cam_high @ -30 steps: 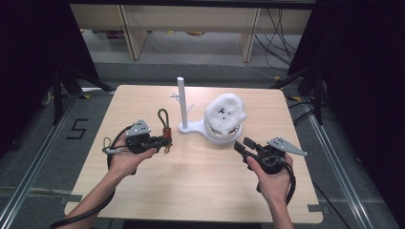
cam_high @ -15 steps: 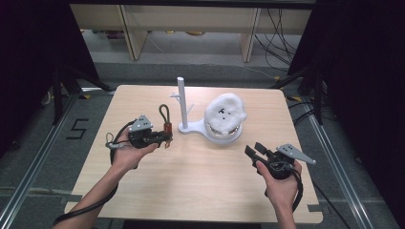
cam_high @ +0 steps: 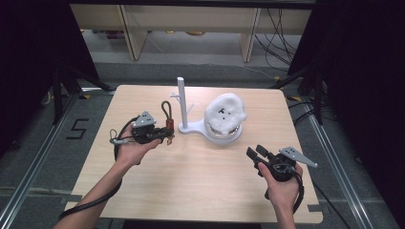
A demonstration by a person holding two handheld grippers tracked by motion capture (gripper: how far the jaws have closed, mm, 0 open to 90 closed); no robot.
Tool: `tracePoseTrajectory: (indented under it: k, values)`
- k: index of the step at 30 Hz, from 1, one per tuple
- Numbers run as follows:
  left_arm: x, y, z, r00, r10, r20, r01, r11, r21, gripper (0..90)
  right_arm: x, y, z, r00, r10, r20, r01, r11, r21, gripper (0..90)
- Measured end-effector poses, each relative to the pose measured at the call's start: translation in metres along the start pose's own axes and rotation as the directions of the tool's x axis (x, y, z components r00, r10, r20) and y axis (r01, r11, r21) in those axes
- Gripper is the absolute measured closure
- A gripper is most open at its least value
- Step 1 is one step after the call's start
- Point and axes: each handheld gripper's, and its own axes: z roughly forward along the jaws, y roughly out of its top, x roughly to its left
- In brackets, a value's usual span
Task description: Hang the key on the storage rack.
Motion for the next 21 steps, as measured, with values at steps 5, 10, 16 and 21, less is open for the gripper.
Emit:
tracePoseTrajectory:
  k: [5, 10, 16, 21]
  values:
    - [0.003, 0.002, 0.003, 1.0000, -0.007, -0.001, 0.007, 1.0000, -0.002, 81.6, -0.002, 0.000, -0.001, 0.9998, -0.009, 0.017, 0.009, 1.0000, -0.001, 52.2]
    - [0.005, 0.003, 0.005, 0.9999, -0.011, -0.001, 0.011, 0.9999, -0.004, 81.6, -0.001, -0.002, -0.002, 0.9997, -0.020, 0.017, 0.020, 0.9998, -0.001, 52.0]
    - [0.009, 0.007, 0.008, 1.0000, -0.006, 0.003, 0.006, 0.9999, -0.008, 81.6, -0.001, -0.002, -0.002, 0.9998, -0.014, 0.011, 0.014, 0.9999, -0.001, 51.6]
    - [0.009, 0.013, 0.009, 0.9999, -0.001, 0.012, 0.001, 1.0000, -0.009, 81.6, 0.000, -0.002, -0.002, 1.0000, 0.009, 0.003, -0.009, 0.9999, 0.006, 51.4]
